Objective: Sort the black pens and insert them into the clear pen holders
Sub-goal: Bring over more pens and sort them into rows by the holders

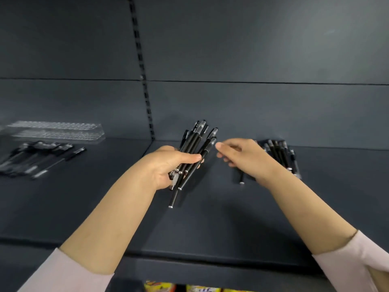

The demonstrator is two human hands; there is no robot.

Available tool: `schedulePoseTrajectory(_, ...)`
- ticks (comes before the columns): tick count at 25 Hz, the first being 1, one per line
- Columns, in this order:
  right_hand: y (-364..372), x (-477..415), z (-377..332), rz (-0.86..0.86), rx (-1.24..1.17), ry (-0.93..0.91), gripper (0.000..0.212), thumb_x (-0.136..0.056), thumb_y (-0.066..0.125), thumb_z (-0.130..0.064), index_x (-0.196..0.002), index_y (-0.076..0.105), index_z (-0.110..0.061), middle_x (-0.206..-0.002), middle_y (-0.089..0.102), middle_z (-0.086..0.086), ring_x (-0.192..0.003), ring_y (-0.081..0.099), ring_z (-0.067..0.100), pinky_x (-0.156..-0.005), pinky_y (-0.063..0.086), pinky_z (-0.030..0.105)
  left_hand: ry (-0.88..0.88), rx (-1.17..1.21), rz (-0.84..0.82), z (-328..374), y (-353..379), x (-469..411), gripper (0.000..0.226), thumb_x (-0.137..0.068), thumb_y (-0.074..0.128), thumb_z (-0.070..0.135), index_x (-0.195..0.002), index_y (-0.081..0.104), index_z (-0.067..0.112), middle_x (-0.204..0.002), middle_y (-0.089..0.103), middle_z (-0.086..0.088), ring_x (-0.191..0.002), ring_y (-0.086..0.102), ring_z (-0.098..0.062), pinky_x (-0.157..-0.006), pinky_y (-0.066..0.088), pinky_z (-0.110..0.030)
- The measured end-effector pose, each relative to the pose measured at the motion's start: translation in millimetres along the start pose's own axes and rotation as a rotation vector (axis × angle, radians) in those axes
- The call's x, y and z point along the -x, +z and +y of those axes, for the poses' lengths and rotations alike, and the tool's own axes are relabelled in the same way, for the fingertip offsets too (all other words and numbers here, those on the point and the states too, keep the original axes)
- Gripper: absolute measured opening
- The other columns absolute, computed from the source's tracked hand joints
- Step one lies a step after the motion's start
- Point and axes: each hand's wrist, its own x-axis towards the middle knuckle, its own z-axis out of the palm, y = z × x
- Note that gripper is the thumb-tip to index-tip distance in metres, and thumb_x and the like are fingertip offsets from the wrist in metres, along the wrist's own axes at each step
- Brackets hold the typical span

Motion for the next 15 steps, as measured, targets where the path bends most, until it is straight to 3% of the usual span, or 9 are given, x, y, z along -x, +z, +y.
schedulePoseTrajectory(2,48.9,8.3,-39.5,-0.095,-0.236,0.081,0.017,-0.091,0.063,-0.032,-0.088,0.069,-0.017,-0.082,0.068,-0.004,-0.075,0.06,0.008,-0.072,0.053,0.023,0.031,0.016,0.024,-6.5,-40.9,28.2,0.032,-0.078,0.08,0.015,-0.106,0.066,0.01,-0.086,0.076,-0.003,-0.074,0.072,-0.016,-0.057,0.053,-0.029)
schedulePoseTrajectory(5,120.0,20.0,-91.7,-0.168,-0.392,0.112,0.01,-0.089,0.068,-0.025,-0.087,0.069,-0.015,-0.076,0.066,-0.003,-0.069,0.059,0.007,-0.067,0.051,0.021,0.08,0.043,0.053,-20.5,-113.0,72.0,0.011,-0.082,0.076,0.014,-0.091,0.072,0.01,-0.082,0.075,-0.004,-0.068,0.069,-0.015,-0.059,0.052,-0.028)
schedulePoseTrajectory(10,260.0,43.3,-171.1,-0.253,-0.522,0.136,0.01,-0.092,0.063,-0.02,-0.085,0.067,-0.014,-0.072,0.067,-0.004,-0.068,0.06,0.01,-0.066,0.052,0.023,0.116,0.082,0.188,-57.2,-251.5,144.9,0.01,-0.089,0.069,0.015,-0.096,0.072,0.009,-0.088,0.076,-0.006,-0.068,0.07,-0.013,-0.055,0.055,-0.024)
schedulePoseTrajectory(15,371.5,44.1,-229.2,-0.229,-0.669,0.183,0.009,-0.095,0.06,-0.018,-0.096,0.064,-0.01,-0.086,0.064,0.006,-0.066,0.059,0.011,-0.06,0.052,0.021,0.159,0.22,0.299,-86.3,-366.1,180.9,0.014,-0.094,0.059,0.004,-0.103,0.067,-0.004,-0.08,0.074,-0.011,-0.061,0.068,-0.013,-0.055,0.056,-0.02)
